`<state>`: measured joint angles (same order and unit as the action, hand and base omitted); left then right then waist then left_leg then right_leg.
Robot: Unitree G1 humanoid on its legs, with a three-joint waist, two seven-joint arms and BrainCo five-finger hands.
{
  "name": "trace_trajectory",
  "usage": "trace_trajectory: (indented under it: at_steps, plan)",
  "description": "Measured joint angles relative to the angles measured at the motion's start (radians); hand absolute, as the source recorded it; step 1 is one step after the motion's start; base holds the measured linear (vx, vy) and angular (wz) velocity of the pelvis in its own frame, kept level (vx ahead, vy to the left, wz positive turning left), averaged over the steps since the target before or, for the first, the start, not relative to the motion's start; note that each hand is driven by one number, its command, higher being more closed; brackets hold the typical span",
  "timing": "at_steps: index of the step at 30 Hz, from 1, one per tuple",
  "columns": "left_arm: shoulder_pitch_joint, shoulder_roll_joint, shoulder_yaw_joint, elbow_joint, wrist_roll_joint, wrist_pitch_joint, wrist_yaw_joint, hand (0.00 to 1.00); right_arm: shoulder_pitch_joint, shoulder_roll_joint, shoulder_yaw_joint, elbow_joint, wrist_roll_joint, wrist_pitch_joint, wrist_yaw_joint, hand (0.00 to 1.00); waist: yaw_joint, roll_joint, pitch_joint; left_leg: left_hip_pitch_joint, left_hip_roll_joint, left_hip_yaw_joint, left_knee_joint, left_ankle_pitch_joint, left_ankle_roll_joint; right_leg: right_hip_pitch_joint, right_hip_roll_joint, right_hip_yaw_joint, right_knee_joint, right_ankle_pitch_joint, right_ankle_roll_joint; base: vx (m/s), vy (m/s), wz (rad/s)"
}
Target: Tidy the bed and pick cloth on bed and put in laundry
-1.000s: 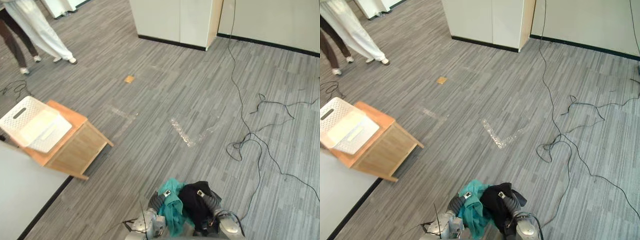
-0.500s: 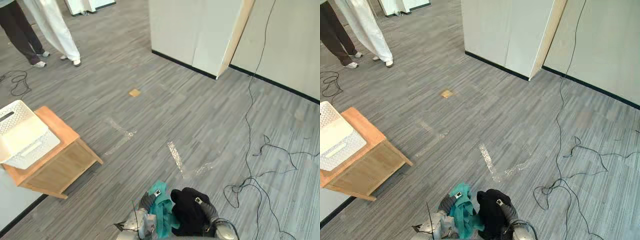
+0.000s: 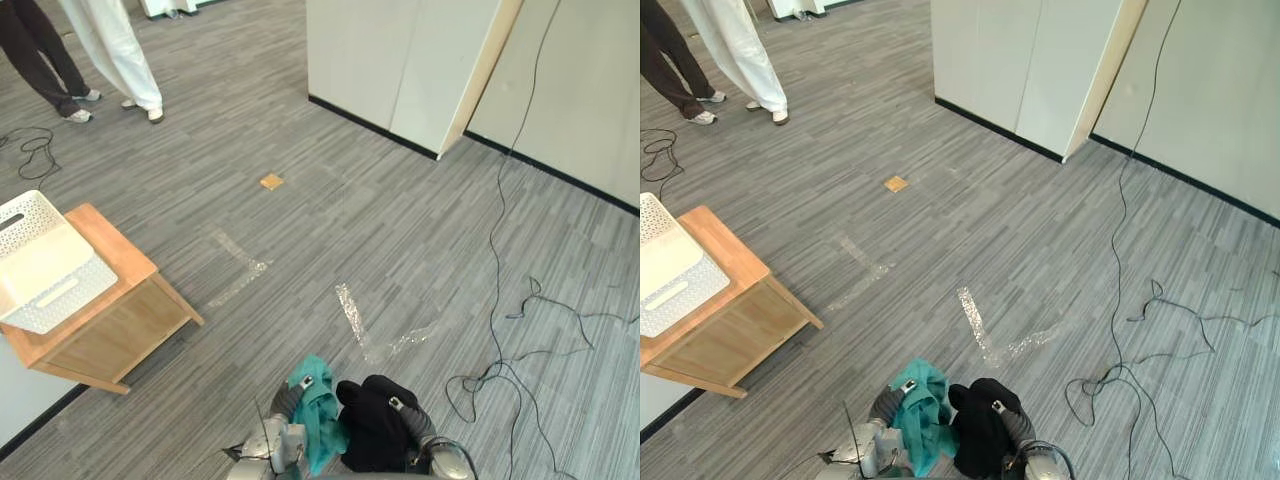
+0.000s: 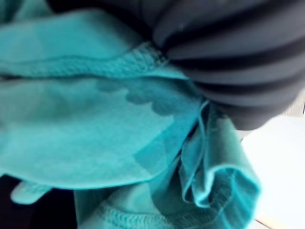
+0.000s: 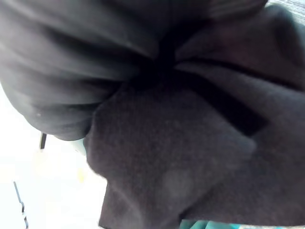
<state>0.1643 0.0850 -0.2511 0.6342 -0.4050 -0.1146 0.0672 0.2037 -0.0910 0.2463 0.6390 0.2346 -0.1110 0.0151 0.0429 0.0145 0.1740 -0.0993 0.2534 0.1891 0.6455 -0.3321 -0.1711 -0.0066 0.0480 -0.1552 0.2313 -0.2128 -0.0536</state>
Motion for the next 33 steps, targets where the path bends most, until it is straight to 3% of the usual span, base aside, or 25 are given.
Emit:
trace_trajectory:
  at_steps: [1,3,5,6,8,9,10,11,12,13,14,15,16,18,19,20,22,25,26,27,28,29,30,32,33]
  plan:
    - [0.008,-0.010,0.002,-0.031,-0.019,-0.003,0.001,1.00,-0.005,-0.001,-0.010,0.006,0.001,0.002,-0.005,1.00,0.011,-0.014,0.003,-0.083,-0.022,0.013,0.050,-0.009,0.022,0.016,-0.012,0.014,-0.041,0.005,-0.009,0.04,-0.138,-0.09]
    - [0.002,-0.025,0.007,-0.037,-0.027,-0.019,-0.002,1.00,-0.004,-0.029,-0.014,0.006,0.000,0.004,-0.011,1.00,0.035,-0.022,0.020,-0.140,-0.074,0.087,-0.071,0.008,0.075,0.048,-0.050,0.017,-0.107,0.010,-0.014,0.19,-0.045,-0.34]
    - [0.010,-0.042,0.009,-0.037,-0.025,-0.021,-0.004,1.00,-0.002,-0.042,-0.024,0.002,0.000,0.003,-0.011,1.00,0.030,0.014,0.029,-0.159,-0.118,0.128,-0.265,0.082,0.106,0.082,-0.067,0.010,-0.173,0.036,0.019,0.31,0.114,-0.31]
    - [0.013,-0.048,0.013,-0.034,-0.024,-0.020,-0.003,1.00,-0.008,-0.046,-0.021,0.009,-0.001,0.006,-0.011,1.00,0.033,0.033,0.031,-0.161,-0.134,0.129,-0.360,0.197,0.163,0.110,-0.070,0.002,-0.204,0.056,0.043,0.25,0.146,-0.33]
    - [0.011,-0.043,0.020,-0.031,-0.023,-0.019,-0.003,1.00,-0.011,-0.030,-0.012,0.015,-0.001,0.008,-0.011,1.00,0.040,0.007,0.028,-0.147,-0.159,0.131,-0.378,0.272,0.202,0.145,-0.090,0.003,-0.235,0.055,0.066,0.38,0.166,-0.05]
    - [0.003,-0.042,0.022,-0.034,-0.023,-0.019,-0.003,1.00,-0.015,-0.025,-0.010,0.015,-0.002,0.008,-0.011,1.00,0.045,0.002,0.023,-0.155,-0.163,0.140,-0.355,0.269,0.208,0.146,-0.103,0.000,-0.237,0.057,0.071,0.54,0.189,0.02]
    - [-0.008,-0.044,0.043,-0.046,-0.019,-0.020,-0.003,1.00,-0.031,-0.015,-0.003,0.019,-0.003,0.011,-0.010,1.00,0.059,-0.018,0.044,-0.202,-0.136,0.154,-0.209,0.238,0.249,0.161,-0.107,0.006,-0.248,0.079,0.103,0.48,0.208,-0.07]
    - [-0.014,-0.051,0.061,-0.055,-0.016,-0.024,-0.004,1.00,-0.044,-0.006,0.000,0.023,-0.007,0.011,-0.009,1.00,0.073,-0.035,0.040,-0.251,-0.153,0.178,-0.146,0.189,0.235,0.167,-0.120,0.019,-0.224,0.074,0.125,0.47,0.213,-0.02]
    - [-0.015,-0.061,0.060,-0.053,-0.016,-0.021,-0.004,1.00,-0.027,-0.010,-0.002,0.021,-0.010,0.009,-0.008,1.00,0.074,-0.034,0.032,-0.233,-0.166,0.177,-0.202,0.204,0.242,0.168,-0.125,0.012,-0.194,0.061,0.144,0.37,0.252,0.10]
    - [0.001,-0.076,0.057,-0.048,-0.015,-0.021,-0.004,1.00,-0.014,-0.020,-0.002,0.032,-0.012,0.007,-0.005,1.00,0.077,-0.014,0.017,-0.190,-0.182,0.185,-0.275,0.170,0.280,0.153,-0.124,0.011,-0.071,0.015,0.200,0.45,0.272,0.51]
    - [0.003,-0.075,0.052,-0.028,-0.014,-0.017,-0.008,1.00,-0.001,-0.015,-0.006,0.045,-0.015,0.009,0.004,1.00,0.063,-0.036,0.014,-0.121,-0.229,0.165,-0.324,0.144,0.279,0.093,-0.169,0.030,0.155,-0.024,0.233,0.47,0.285,0.60]
    - [0.008,-0.071,0.046,-0.029,-0.014,-0.017,-0.008,1.00,0.002,-0.015,-0.010,0.034,-0.015,0.007,0.011,1.00,0.058,-0.043,0.014,-0.092,-0.247,0.154,-0.342,0.130,0.281,0.042,-0.186,0.051,0.297,-0.013,0.245,0.53,0.260,0.89]
    - [0.012,-0.061,0.044,-0.029,-0.013,-0.010,-0.010,1.00,-0.003,-0.014,-0.019,0.027,-0.022,0.007,0.011,1.00,0.048,-0.056,0.015,-0.036,-0.284,0.119,-0.363,0.112,0.294,-0.043,-0.202,0.089,0.543,0.069,0.286,0.53,0.233,0.96]
    - [0.014,-0.054,0.032,-0.030,0.001,-0.006,-0.004,1.00,0.001,-0.015,-0.024,0.015,-0.031,0.005,0.012,1.00,0.025,-0.053,0.016,0.049,-0.318,0.042,-0.370,0.071,0.310,-0.118,-0.223,0.098,0.779,0.071,0.266,0.54,0.199,1.18]
    - [0.014,-0.043,0.028,-0.036,0.007,-0.006,0.002,1.00,0.002,-0.015,-0.034,-0.003,-0.036,0.002,0.011,1.00,0.019,-0.043,0.020,0.107,-0.328,-0.015,-0.388,0.063,0.320,-0.159,-0.229,0.068,0.849,0.042,0.209,0.57,0.131,1.36]
    - [0.009,-0.038,0.028,-0.043,0.007,-0.007,0.010,1.00,0.003,-0.016,-0.045,-0.020,-0.037,0.001,0.010,1.00,0.006,-0.028,0.023,0.162,-0.327,-0.085,-0.417,0.061,0.322,-0.210,-0.225,0.032,0.864,0.006,0.151,0.58,0.103,1.39]
    - [0.001,-0.037,0.027,-0.067,0.007,-0.012,0.026,1.00,0.003,-0.017,-0.051,-0.060,-0.037,-0.002,0.010,1.00,-0.017,-0.009,0.034,0.211,-0.310,-0.184,-0.441,0.061,0.322,-0.276,-0.216,0.003,0.818,-0.033,0.116,0.64,-0.037,1.58]
    - [-0.033,-0.041,0.025,-0.083,0.005,-0.017,0.031,1.00,0.000,-0.024,-0.064,-0.120,-0.032,-0.012,0.009,1.00,-0.036,0.031,0.056,0.267,-0.240,-0.333,-0.434,0.058,0.320,-0.380,-0.167,0.041,0.489,-0.046,0.130,0.56,-0.139,1.58]
    - [-0.041,-0.040,0.026,-0.111,0.005,-0.021,0.039,1.00,0.000,-0.028,-0.064,-0.154,-0.027,-0.012,0.009,1.00,-0.043,0.043,0.058,0.269,-0.207,-0.388,-0.414,0.047,0.300,-0.402,-0.155,0.124,0.268,0.015,0.172,0.77,-0.306,1.98]
    - [-0.034,-0.035,0.027,-0.147,0.004,-0.037,0.043,1.00,0.018,-0.031,-0.061,-0.203,-0.018,-0.011,0.009,1.00,-0.052,0.034,0.053,0.270,-0.187,-0.431,-0.385,0.015,0.239,-0.393,-0.167,0.220,0.050,0.105,0.223,0.67,-0.309,1.84]
    - [-0.028,-0.029,0.027,-0.161,0.003,-0.044,0.043,1.00,0.032,-0.031,-0.057,-0.223,-0.013,-0.011,0.009,1.00,-0.053,0.028,0.053,0.274,-0.181,-0.444,-0.373,-0.008,0.200,-0.384,-0.177,0.246,-0.011,0.137,0.232,0.88,-0.491,1.78]
    - [-0.024,-0.022,0.036,-0.157,0.000,-0.048,0.046,1.00,0.033,-0.037,-0.037,-0.231,-0.010,-0.005,0.010,1.00,-0.051,0.039,0.061,0.306,-0.130,-0.483,-0.326,-0.053,0.157,-0.376,-0.166,0.229,0.063,0.280,0.227,0.86,-0.524,1.36]
    - [-0.015,-0.047,0.049,-0.151,-0.015,-0.045,0.043,1.00,0.004,-0.066,-0.039,-0.229,-0.009,0.009,0.012,1.00,-0.040,0.078,0.060,0.289,-0.082,-0.499,-0.255,0.001,0.133,-0.380,-0.142,0.164,0.203,0.183,0.167,0.84,-0.528,1.30]
    - [-0.005,-0.055,0.050,-0.150,-0.017,-0.046,0.039,1.00,-0.007,-0.073,-0.041,-0.238,-0.008,0.008,0.013,1.00,-0.041,0.077,0.061,0.248,-0.078,-0.494,-0.157,0.092,0.123,-0.352,-0.155,0.117,0.256,0.114,0.139,0.49,-0.336,0.88]
    - [0.005,-0.072,0.059,-0.149,-0.019,-0.045,0.033,1.00,-0.011,-0.084,-0.039,-0.250,-0.007,0.007,0.013,1.00,-0.049,0.081,0.066,0.173,-0.064,-0.456,-0.008,0.218,0.119,-0.285,-0.156,0.064,0.234,0.081,0.121,0.58,-0.345,1.15]
